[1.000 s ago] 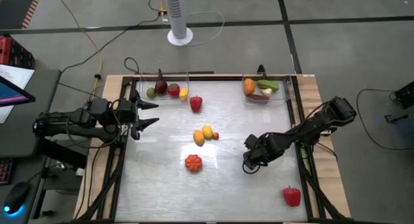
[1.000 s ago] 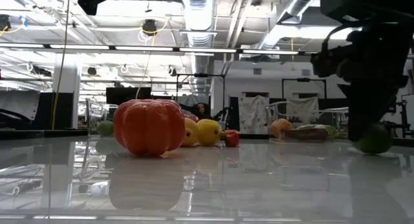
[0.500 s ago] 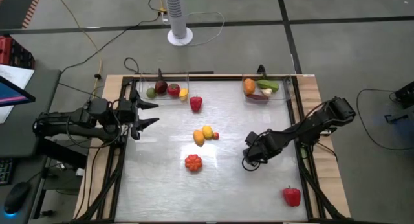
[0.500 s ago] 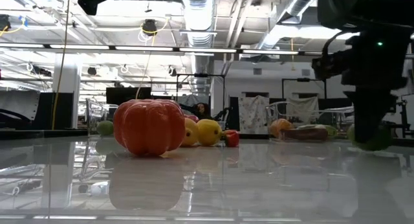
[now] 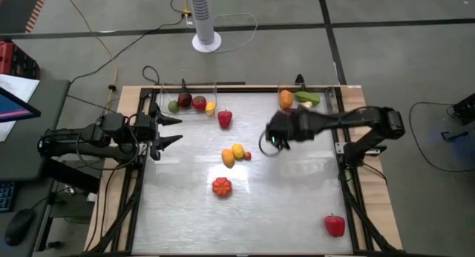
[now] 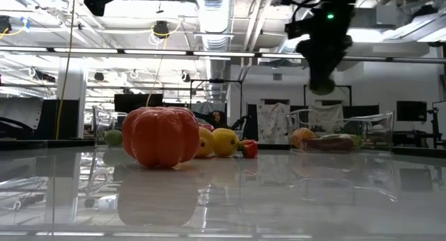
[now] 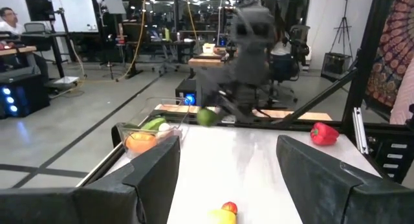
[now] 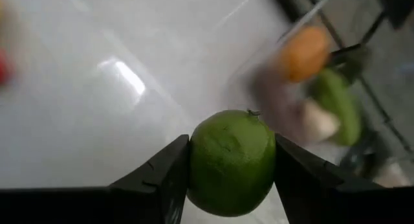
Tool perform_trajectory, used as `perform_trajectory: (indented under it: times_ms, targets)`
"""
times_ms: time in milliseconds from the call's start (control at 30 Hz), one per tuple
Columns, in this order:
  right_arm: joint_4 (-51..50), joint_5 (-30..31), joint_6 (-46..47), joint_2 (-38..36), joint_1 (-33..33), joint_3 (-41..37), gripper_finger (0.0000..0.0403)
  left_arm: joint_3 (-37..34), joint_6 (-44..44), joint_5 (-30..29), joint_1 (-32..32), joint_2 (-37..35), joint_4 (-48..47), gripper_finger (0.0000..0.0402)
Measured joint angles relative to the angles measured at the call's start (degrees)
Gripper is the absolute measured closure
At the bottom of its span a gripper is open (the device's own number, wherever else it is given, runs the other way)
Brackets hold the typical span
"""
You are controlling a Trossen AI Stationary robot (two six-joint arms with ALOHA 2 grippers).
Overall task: Sort produce into baskets
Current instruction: Put the green lime into the left transparent bin
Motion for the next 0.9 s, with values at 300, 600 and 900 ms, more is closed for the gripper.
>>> perform_trajectory:
  times_ms: [300, 600, 900]
  targets:
    - [5.5, -2.2, -13.1, 0.0, -15.1, 2.8, 0.0179, 0.0, 1.0, 0.0, 0.0, 0.0, 0.0, 0.0157]
    - [40.3, -27.7, -25.8, 0.4, -16.8, 2.8, 0.0178, 0.0, 2.4, -3.4, 0.0, -1.1, 0.5, 0.0157]
    - [59.7, -45.7, -24.0, 6.2, -17.0, 3.0, 0.0178, 0.0, 2.0, -2.2, 0.0, -6.1, -0.1, 0.0157]
